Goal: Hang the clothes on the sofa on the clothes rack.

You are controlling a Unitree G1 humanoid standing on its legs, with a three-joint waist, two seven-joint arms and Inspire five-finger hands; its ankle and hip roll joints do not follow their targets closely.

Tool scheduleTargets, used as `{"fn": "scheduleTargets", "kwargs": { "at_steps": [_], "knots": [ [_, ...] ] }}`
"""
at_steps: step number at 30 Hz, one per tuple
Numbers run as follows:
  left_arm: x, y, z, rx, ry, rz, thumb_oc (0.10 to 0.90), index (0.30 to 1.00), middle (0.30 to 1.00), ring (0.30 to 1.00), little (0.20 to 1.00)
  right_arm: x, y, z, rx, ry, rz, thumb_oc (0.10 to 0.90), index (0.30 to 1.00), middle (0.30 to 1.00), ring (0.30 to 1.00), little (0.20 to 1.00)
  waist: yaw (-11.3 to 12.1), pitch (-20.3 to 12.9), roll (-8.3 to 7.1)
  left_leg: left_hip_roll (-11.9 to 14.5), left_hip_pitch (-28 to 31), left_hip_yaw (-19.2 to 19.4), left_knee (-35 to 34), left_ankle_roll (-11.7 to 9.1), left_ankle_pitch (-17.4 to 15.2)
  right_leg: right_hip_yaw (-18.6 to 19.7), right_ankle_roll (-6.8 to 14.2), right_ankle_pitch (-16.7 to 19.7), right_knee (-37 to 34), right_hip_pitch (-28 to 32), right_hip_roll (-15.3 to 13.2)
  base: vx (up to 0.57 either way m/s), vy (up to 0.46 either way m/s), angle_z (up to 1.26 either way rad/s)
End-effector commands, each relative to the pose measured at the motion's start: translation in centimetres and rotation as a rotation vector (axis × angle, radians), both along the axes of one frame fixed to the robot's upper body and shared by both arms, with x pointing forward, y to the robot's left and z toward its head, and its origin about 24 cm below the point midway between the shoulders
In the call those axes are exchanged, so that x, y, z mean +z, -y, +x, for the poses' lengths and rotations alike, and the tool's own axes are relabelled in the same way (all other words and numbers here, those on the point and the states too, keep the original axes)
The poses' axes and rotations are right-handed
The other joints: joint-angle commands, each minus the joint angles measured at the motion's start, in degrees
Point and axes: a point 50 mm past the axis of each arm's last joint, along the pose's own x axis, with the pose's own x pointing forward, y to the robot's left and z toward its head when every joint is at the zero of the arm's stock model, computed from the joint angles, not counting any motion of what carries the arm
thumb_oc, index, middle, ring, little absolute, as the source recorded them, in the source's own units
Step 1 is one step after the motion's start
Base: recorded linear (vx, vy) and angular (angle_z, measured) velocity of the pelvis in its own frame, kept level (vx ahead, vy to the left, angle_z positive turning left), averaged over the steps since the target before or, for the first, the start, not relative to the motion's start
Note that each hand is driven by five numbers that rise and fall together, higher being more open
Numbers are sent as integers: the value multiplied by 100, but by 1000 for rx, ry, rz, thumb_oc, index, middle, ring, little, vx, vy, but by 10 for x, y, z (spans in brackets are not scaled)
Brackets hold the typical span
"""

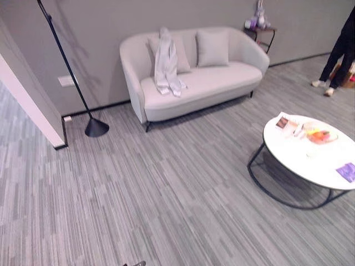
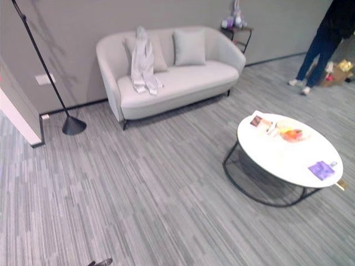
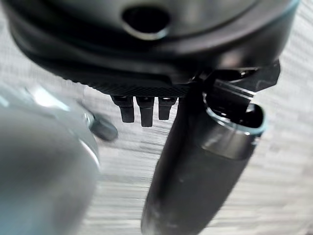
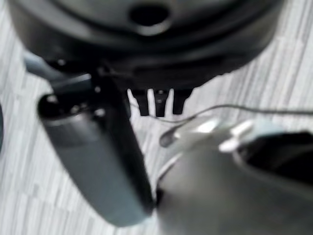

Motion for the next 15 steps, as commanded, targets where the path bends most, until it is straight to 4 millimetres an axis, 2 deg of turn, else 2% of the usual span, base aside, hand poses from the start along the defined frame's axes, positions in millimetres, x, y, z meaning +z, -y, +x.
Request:
{"fn": "scheduleTargets", "kwargs": {
  "at_steps": [1, 2, 3, 4, 6, 7, 9, 10, 11, 12, 13, 14, 15],
  "knots": [
    [-1, -6, -17, -69, -50, 35, 800, 900, 900, 900, 900, -2, -5, -17, 50, -40, 32, 800, 900, 900, 900, 900, -95, -90, 289, 105, 217, -166, -210, 38, -204, -511, 793, 80, 1529, -290, -271, 128, 146, -10],
    [-1, -5, -21, -85, -67, 35, 800, 900, 900, 900, 900, -2, -6, -20, 44, -42, 30, 800, 900, 900, 900, 900, -99, -59, 307, 101, 347, -128, -294, 32, -250, -752, 826, 230, 1536, -391, -506, 117, 54, -5],
    [-1, -5, -22, -86, -67, 35, 800, 900, 900, 900, 900, -3, -6, -20, 44, -42, 30, 800, 900, 900, 900, 900, -109, -53, 307, 102, 359, -139, -300, 32, -247, -764, 827, 227, 1533, -375, -508, 252, -150, 11],
    [-1, -8, -24, -117, -80, 47, 800, 900, 900, 900, 900, -3, -6, -20, 49, -40, 14, 800, 900, 900, 900, 900, -91, -84, 252, 153, 337, -95, -356, -88, -323, -1049, 579, 107, 379, -277, -789, 215, -244, 5],
    [0, -10, -21, -136, -83, 59, 800, 900, 900, 900, 900, -3, -8, -19, 57, -42, 15, 800, 900, 900, 900, 900, -112, -63, 206, 219, 399, -125, -387, -241, -431, -918, 621, 481, -832, -324, -926, 244, -252, 13],
    [0, -10, -21, -136, -83, 59, 800, 900, 900, 900, 900, -3, -8, -18, 57, -41, 16, 800, 900, 900, 900, 900, -115, -72, 199, 212, 381, -127, -387, -238, -418, -923, 620, 516, -875, -321, -927, 188, -149, 4],
    [2, -14, -14, -142, -66, 82, 800, 900, 900, 900, 900, -3, -11, -20, 59, -50, 29, 800, 900, 900, 900, 900, -151, -58, 143, 278, 513, -199, -390, -350, -571, -706, 757, 858, -1566, -445, -1134, 304, -211, -16],
    [2, -13, -6, -157, -43, 85, 800, 900, 900, 900, 900, -4, -15, -25, 71, -66, 46, 800, 900, 900, 900, 900, -210, -63, 142, 443, 726, -246, -390, -468, -730, -581, 896, 1109, -1823, -643, -1397, 629, -394, -7],
    [3, -11, -1, -181, -28, 86, 800, 900, 900, 900, 900, -5, -18, -33, 73, -96, 63, 800, 900, 900, 900, 900, -255, -111, 71, 498, 940, -306, -390, -561, -906, -578, 951, 1248, -1906, -621, -1483, 688, -424, 5],
    [3, -11, -3, -181, -35, 89, 800, 900, 900, 900, 900, -5, -19, -38, 73, -112, 67, 800, 900, 900, 900, 900, -271, -145, -6, 503, 1043, -349, -390, -607, -972, -616, 982, 1352, -1882, -511, -1472, 679, -444, 14],
    [2, -9, -2, -188, -30, 84, 800, 900, 900, 900, 900, -5, -16, -40, 76, -123, 59, 800, 900, 900, 900, 900, -350, -271, 10, 749, 1136, -389, -390, -723, -990, -649, 994, 1373, -1855, -408, -1343, 519, -422, 27],
    [2, -8, -1, -180, -27, 89, 800, 900, 900, 900, 900, -4, -11, -40, 66, -124, 40, 800, 900, 900, 900, 900, -378, -347, 89, 1014, 1172, -418, -390, -839, -861, -601, 929, 1315, -1837, -369, -1117, 452, -440, 38],
    [2, -6, 2, -172, -13, 84, 800, 900, 900, 900, 900, -3, -8, -37, 77, -117, 26, 800, 900, 900, 900, 900, -396, -414, 125, 1182, 1119, -464, -390, -937, -569, -590, 872, 1250, -1814, -367, -971, 228, -275, 55]
  ]
}}
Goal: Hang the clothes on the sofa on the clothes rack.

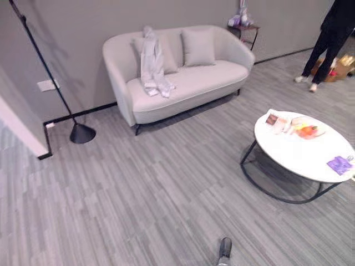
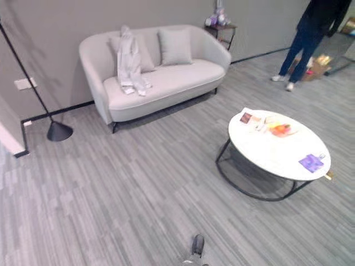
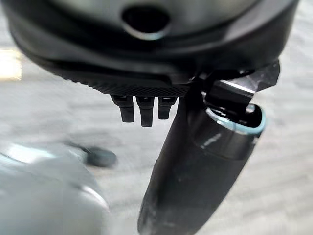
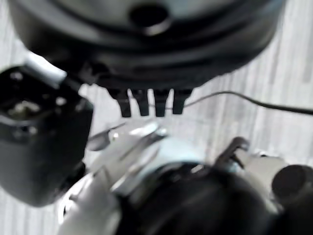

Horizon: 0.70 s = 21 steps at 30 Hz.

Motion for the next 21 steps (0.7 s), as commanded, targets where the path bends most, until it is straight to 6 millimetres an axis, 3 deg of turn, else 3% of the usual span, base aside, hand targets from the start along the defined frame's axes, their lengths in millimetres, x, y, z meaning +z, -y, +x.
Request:
{"fn": "scheduleTargets", "kwargs": {
  "at_steps": [1, 4, 5, 7, 9, 10, 11, 13, 14, 15, 16, 18, 20, 21],
  "knots": [
    [2, 6, 22, -33, 68, 1, 800, 900, 900, 900, 900, 0, 0, 9, 76, 1, 0, 800, 900, 900, 900, 900, 72, -10, 192, 996, 194, -622, 16, -445, -127, 160, 134, -31, -82, -147, 226, 178, -229, 52],
    [1, 12, 25, -37, 81, -12, 800, 900, 900, 900, 900, 3, 12, 28, 132, 56, -53, 800, 900, 900, 900, 900, 90, -159, 357, 1401, -46, -876, 484, -687, 768, 84, -171, -331, -146, -25, 808, 260, -326, -5],
    [1, 13, 27, -36, 86, -15, 800, 900, 900, 900, 900, 5, 16, 39, 151, 85, -72, 800, 900, 900, 900, 900, 114, -195, 361, 1465, -181, -882, 739, -728, 923, 60, -250, -486, -182, 61, 940, 293, -371, -28],
    [1, 13, 26, -23, 81, -11, 800, 900, 900, 900, 900, 7, 19, 53, 201, 123, -98, 800, 900, 900, 900, 900, 175, -266, 330, 1667, -360, -756, 1424, -804, 1391, -30, -503, -850, -182, 315, 1235, 305, -381, -29],
    [2, 12, 32, -21, 96, -1, 800, 900, 900, 900, 900, 9, 24, 63, 258, 145, -129, 800, 900, 900, 900, 900, 273, -160, 222, 1853, -648, -639, 2426, -685, 1892, -94, -749, -1147, -182, 701, 1460, 393, -489, -39],
    [4, 13, 42, -45, 125, 1, 800, 900, 900, 900, 900, 13, 30, 75, 323, 157, -161, 800, 900, 900, 900, 900, 405, 9, 28, 1738, -996, -456, 3117, -383, 1673, -2, -860, -1260, -182, 922, 1460, 471, -557, -14],
    [7, 13, 54, -56, 165, 7, 800, 900, 900, 900, 900, 16, 32, 88, 402, 171, -182, 800, 900, 900, 900, 900, 675, 222, -120, 1172, -1762, -559, 3693, -216, 1083, 183, -879, -1370, -182, 1113, 1453, 343, -389, 0],
    [7, 13, 54, -56, 165, 7, 800, 900, 900, 900, 900, 16, 32, 88, 401, 171, -182, 800, 900, 900, 900, 900, 662, 206, -131, 1157, -1794, -568, 3699, -208, 1090, 172, -875, -1365, -182, 1091, 1439, 183, -136, -24],
    [8, 12, 57, -45, 189, 9, 800, 900, 900, 900, 900, 16, 25, 93, 495, 185, -178, 800, 900, 900, 900, 900, 943, 352, -178, 638, -2610, -239, 3272, -71, 633, 335, -862, -1517, -182, 1318, 1523, 226, -118, -32],
    [8, 12, 57, -45, 189, 10, 800, 900, 900, 900, 900, 16, 25, 93, 495, 185, -178, 800, 900, 900, 900, 900, 934, 334, -198, 616, -2620, -237, 3237, -66, 663, 329, -858, -1513, -182, 1296, 1503, 439, -128, 1],
    [7, 12, 51, -34, 175, 3, 800, 900, 900, 900, 900, 16, 18, 98, 562, 206, -169, 800, 900, 900, 900, 900, 1099, 345, -133, 312, -2991, 64, 2426, 64, 750, 411, -875, -1624, -182, 1496, 1655, 318, -7, 10],
    [5, 7, 39, 1, 142, 6, 800, 900, 900, 900, 900, 14, 7, 100, 632, 219, -151, 800, 900, 900, 900, 900, 1315, 321, -8, -15, -3103, 15, 1410, 42, 1269, 610, -898, -1771, -182, 1692, 1957, 407, -13, -20],
    [4, 2, 27, 65, 109, 9, 800, 900, 900, 900, 900, 13, -5, 104, 686, 240, -132, 800, 900, 900, 900, 900, 1469, 326, 55, -76, -3257, 67, 782, -41, 1514, 763, -958, -1937, -182, 1925, 2137, 389, -10, -79],
    [3, -5, 14, 121, 75, 21, 800, 900, 900, 900, 900, 13, -17, 108, 745, 263, -116, 800, 900, 900, 900, 900, 1601, 329, 59, -48, -3377, 292, 497, -50, 1636, 873, -1029, -2070, -182, 2133, 2278, 405, -3, -113]
  ]
}}
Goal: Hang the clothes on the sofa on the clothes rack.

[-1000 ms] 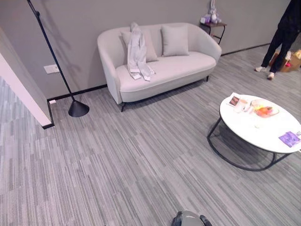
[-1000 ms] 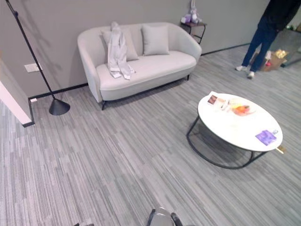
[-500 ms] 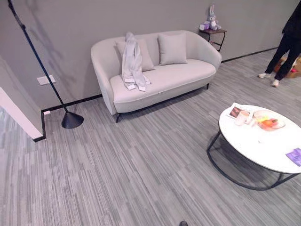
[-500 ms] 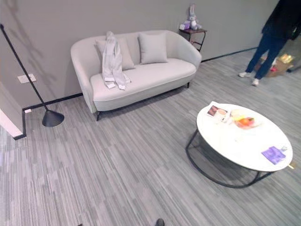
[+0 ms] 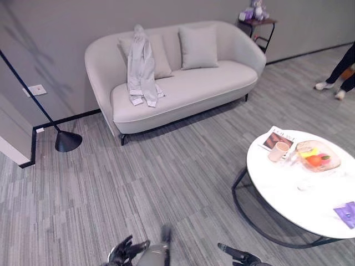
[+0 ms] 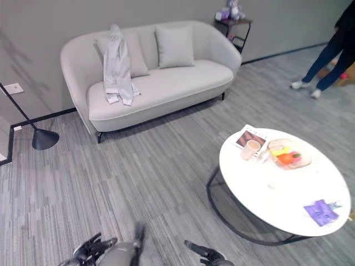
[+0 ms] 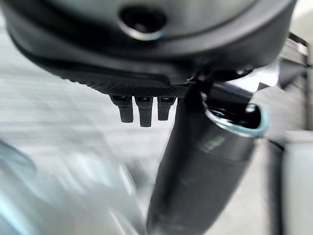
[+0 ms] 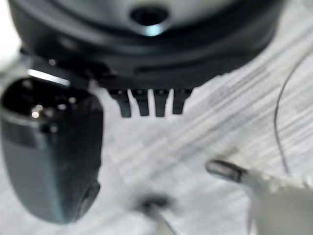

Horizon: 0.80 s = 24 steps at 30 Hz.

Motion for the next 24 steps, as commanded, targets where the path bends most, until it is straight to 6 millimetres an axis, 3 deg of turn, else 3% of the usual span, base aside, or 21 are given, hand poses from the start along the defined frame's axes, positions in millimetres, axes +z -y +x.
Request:
{"fn": "scheduleTargets", "kwargs": {
  "at_steps": [1, 3, 4, 7, 9, 10, 11, 12, 13, 14, 15, 16, 17, 18, 19, 21, 22, 23, 24],
  "knots": [
    [2, -15, -11, 77, -33, 33, 800, 900, 900, 900, 900, -1, -14, -4, 72, 48, 39, 800, 900, 900, 900, 900, 293, -214, -109, 552, 545, 286, 236, 52, 759, 193, -46, 115, 35, -341, -5, 490, 6, -122],
    [1, -19, -22, 125, -69, 47, 800, 900, 900, 900, 900, -3, -29, -8, 166, 38, 49, 800, 900, 900, 900, 900, 333, -364, -239, 504, 879, 434, 153, 269, 857, 326, -50, -59, 187, -62, 82, 489, 60, -92],
    [1, -19, -22, 125, -69, 47, 800, 900, 900, 900, 900, -3, -29, -8, 166, 38, 49, 800, 900, 900, 900, 900, 342, -380, -230, 523, 855, 437, 163, 265, 860, 337, -54, -48, 189, -85, 95, 417, 84, -4],
    [3, -17, -8, 112, -23, 56, 800, 900, 900, 900, 900, -8, -32, -22, 234, -16, 38, 800, 900, 900, 900, 900, 371, -568, -553, 413, 1002, 677, 227, 362, 790, 323, 105, -42, 415, 70, -19, 407, 139, 50],
    [4, -17, -3, 97, -8, 58, 800, 900, 900, 900, 900, -8, -30, -25, 237, -28, 31, 800, 900, 900, 900, 900, 387, -649, -587, 378, 1089, 731, 194, 419, 727, 216, 181, -36, 644, -19, -95, 298, 147, 33],
    [5, -18, 3, 82, 8, 60, 800, 900, 900, 900, 900, -8, -28, -26, 242, -36, 28, 800, 900, 900, 900, 900, 400, -692, -637, 337, 1203, 777, 153, 484, 609, 161, 307, 29, 875, -61, -131, 318, 176, -5],
    [7, -20, 13, 62, 32, 72, 800, 900, 900, 900, 900, -8, -29, -25, 261, -39, 24, 800, 900, 900, 900, 900, 386, -709, -699, 288, 1406, 803, 98, 594, 402, -11, 694, 266, 1598, -280, -208, 318, 176, -53],
    [7, -20, 13, 62, 32, 72, 800, 900, 900, 900, 900, -8, -29, -25, 261, -39, 24, 800, 900, 900, 900, 900, 386, -712, -700, 288, 1403, 804, 99, 595, 401, -11, 696, 262, 1605, -286, -210, 323, 184, -55],
    [10, -22, 25, 44, 55, 85, 800, 900, 900, 900, 900, -7, -32, -19, 306, -23, 20, 800, 900, 900, 900, 900, 315, -635, -687, 292, 1637, 768, 142, 726, 150, -240, 1282, 965, 2774, -821, -460, 278, 121, -25],
    [12, -23, 34, 25, 76, 95, 800, 900, 900, 900, 900, -5, -35, -13, 338, -1, 16, 800, 900, 900, 900, 900, 178, -514, -611, 282, 1964, 634, 87, 782, 45, -531, 1449, 1545, 3681, -1176, -730, 274, 123, -6],
    [12, -22, 34, 25, 76, 94, 800, 900, 900, 900, 900, -5, -34, -13, 338, -1, 15, 800, 900, 900, 900, 900, 183, -535, -590, 310, 1936, 635, 97, 778, 47, -526, 1449, 1576, 3654, -1194, -702, 247, 92, 24],
    [13, -23, 38, 8, 82, 97, 800, 900, 900, 900, 900, -4, -35, -9, 354, 11, 11, 800, 900, 900, 900, 900, 108, -484, -508, 338, 2115, 544, 54, 830, -18, -626, 1449, 1647, 4052, -1394, -797, 262, 115, 69],
    [13, -22, 39, 2, 87, 97, 800, 900, 900, 900, 900, -4, -37, -8, 352, 26, 13, 800, 900, 900, 900, 900, 4, -390, -413, 322, 2428, 345, -35, 868, -121, -765, 1386, 1414, 4305, -1700, -985, 264, 112, 87],
    [13, -21, 39, 2, 87, 97, 800, 900, 900, 900, 900, -4, -37, -8, 352, 26, 13, 800, 900, 900, 900, 900, 1, -400, -401, 337, 2413, 341, -31, 865, -116, -771, 1381, 1432, 4286, -1706, -969, 327, 58, 88],
    [13, -20, 39, -8, 83, 93, 800, 900, 900, 900, 900, -4, -39, -8, 331, 39, 20, 800, 900, 900, 900, 900, -123, -334, -330, 324, 2683, 79, -138, 779, -175, -855, 1083, 908, 3770, -1966, -1064, 229, -30, 61],
    [11, -19, 34, 0, 61, 87, 800, 900, 900, 900, 900, -4, -37, -9, 302, 44, 23, 800, 900, 900, 900, 900, -206, -300, -298, 341, 2771, -194, -156, 661, -211, -770, 734, 521, 2771, -2070, -1048, 265, -97, 89],
    [10, -19, 29, 11, 46, 84, 800, 900, 900, 900, 900, -4, -35, -11, 288, 40, 21, 800, 900, 900, 900, 900, -250, -282, -333, 321, 2821, -351, -155, 611, -246, -546, 652, 584, 2151, -2137, -1051, 160, -97, 112],
    [10, -19, 29, 11, 46, 83, 800, 900, 900, 900, 900, -4, -35, -11, 288, 41, 21, 800, 900, 900, 900, 900, -255, -294, -326, 331, 2804, -356, -152, 608, -241, -554, 647, 611, 2114, -2134, -1037, 290, -173, 111],
    [9, -19, 28, 27, 44, 91, 800, 900, 900, 900, 900, -4, -29, -12, 264, 36, 7, 800, 900, 900, 900, 900, -359, -241, -352, 330, 2965, -716, -194, 521, -391, 42, 676, 880, 1120, -2286, -1144, 339, -183, 85]
  ]
}}
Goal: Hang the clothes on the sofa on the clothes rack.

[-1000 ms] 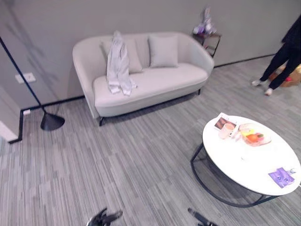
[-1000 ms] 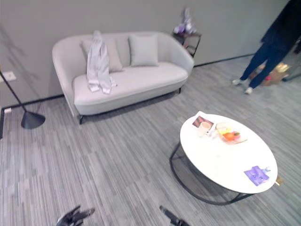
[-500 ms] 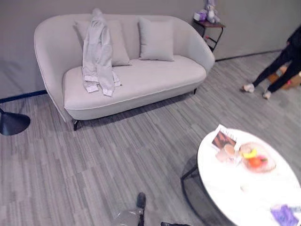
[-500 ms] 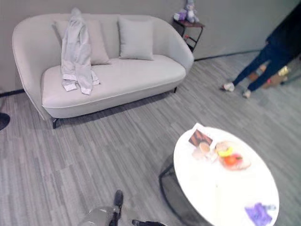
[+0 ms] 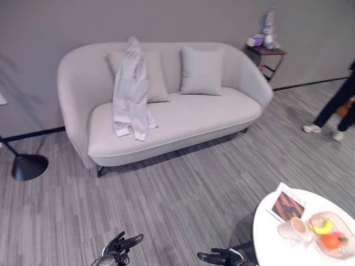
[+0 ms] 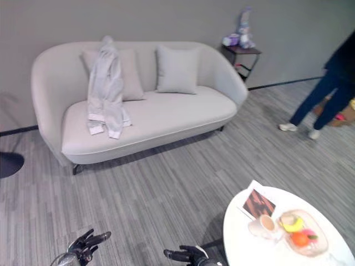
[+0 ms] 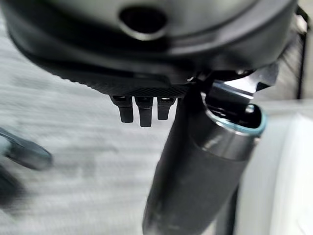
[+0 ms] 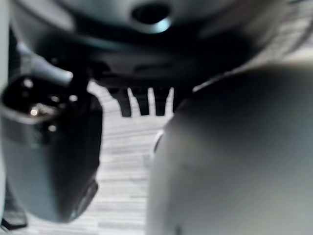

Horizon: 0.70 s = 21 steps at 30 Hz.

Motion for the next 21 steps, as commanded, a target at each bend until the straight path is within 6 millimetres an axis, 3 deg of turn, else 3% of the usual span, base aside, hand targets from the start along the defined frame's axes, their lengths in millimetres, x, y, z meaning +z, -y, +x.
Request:
{"fn": "scheduleTargets", "kwargs": {
  "at_steps": [1, 3, 6, 8, 9, 14, 17, 18, 19, 21],
  "knots": [
    [-1, -4, -12, 18, -17, 38, 800, 900, 900, 900, 900, -5, -8, -11, -75, -38, 32, 800, 900, 900, 900, 900, -6, 41, -245, 615, -117, -99, -76, -291, -179, 953, 509, 931, -723, 337, -427, 441, -236, 91],
    [-1, -5, -13, 24, -23, 41, 800, 900, 900, 900, 900, -5, -4, -13, -103, -41, 30, 800, 900, 900, 900, 900, -75, 30, -315, 648, 29, -343, -34, -333, -325, 1128, 586, 1175, -826, 225, -538, 269, -137, 142],
    [-3, -7, -22, 23, -45, 41, 800, 900, 900, 900, 900, -7, -2, -22, -119, -65, 31, 800, 900, 900, 900, 900, -122, -75, -413, 680, 178, -496, 75, -378, -521, 1064, 571, 1150, -827, 431, -489, 305, -198, 136],
    [-4, -9, -35, 54, -75, 36, 800, 900, 900, 900, 900, -7, 0, -24, -104, -71, 24, 800, 900, 900, 900, 900, -91, -197, -437, 841, 277, -644, 145, -473, -610, 974, 510, 1086, -783, 551, -335, 301, -281, 66],
    [-6, -9, -42, 83, -97, 28, 800, 900, 900, 900, 900, -5, 4, -17, -78, -48, 3, 800, 900, 900, 900, 900, -33, -260, -433, 1048, 287, -793, 294, -589, -719, 844, 442, 976, -786, 666, -156, 296, -348, 80],
    [-9, 2, -45, 75, -113, -2, 800, 900, 900, 900, 900, -2, 13, -10, -78, -24, -40, 800, 900, 900, 900, 900, 28, -361, -423, 1233, 151, -1016, 854, -716, -873, 626, 226, 767, -959, 947, 132, 229, -237, 27],
    [-10, 13, -35, -21, -95, -16, 800, 900, 900, 900, 900, -3, 10, -11, -45, -32, -51, 800, 900, 900, 900, 900, 140, -275, -333, 1196, -172, -1045, 1856, -829, -545, 571, 30, 617, -1201, 1320, 291, 241, -177, 1],
    [-10, 13, -35, -21, -95, -16, 800, 900, 900, 900, 900, -3, 10, -11, -45, -32, -51, 800, 900, 900, 900, 900, 137, -272, -328, 1196, -185, -1051, 1885, -830, -560, 566, 29, 619, -1205, 1325, 295, 125, -143, 34],
    [-9, 15, -27, -49, -74, -12, 800, 900, 900, 900, 900, -3, 14, -12, -57, -29, -79, 800, 900, 900, 900, 900, 189, -64, -316, 1223, -689, -914, 2798, -868, -53, 526, -100, 549, -1295, 1560, 328, 103, -138, 17],
    [-9, 16, -27, -51, -74, -10, 800, 900, 900, 900, 900, -3, 16, -11, -65, -28, -90, 800, 900, 900, 900, 900, 193, 18, -320, 1240, -902, -820, 3242, -841, 56, 490, -143, 542, -1325, 1649, 339, 127, -138, 9]
  ]
}}
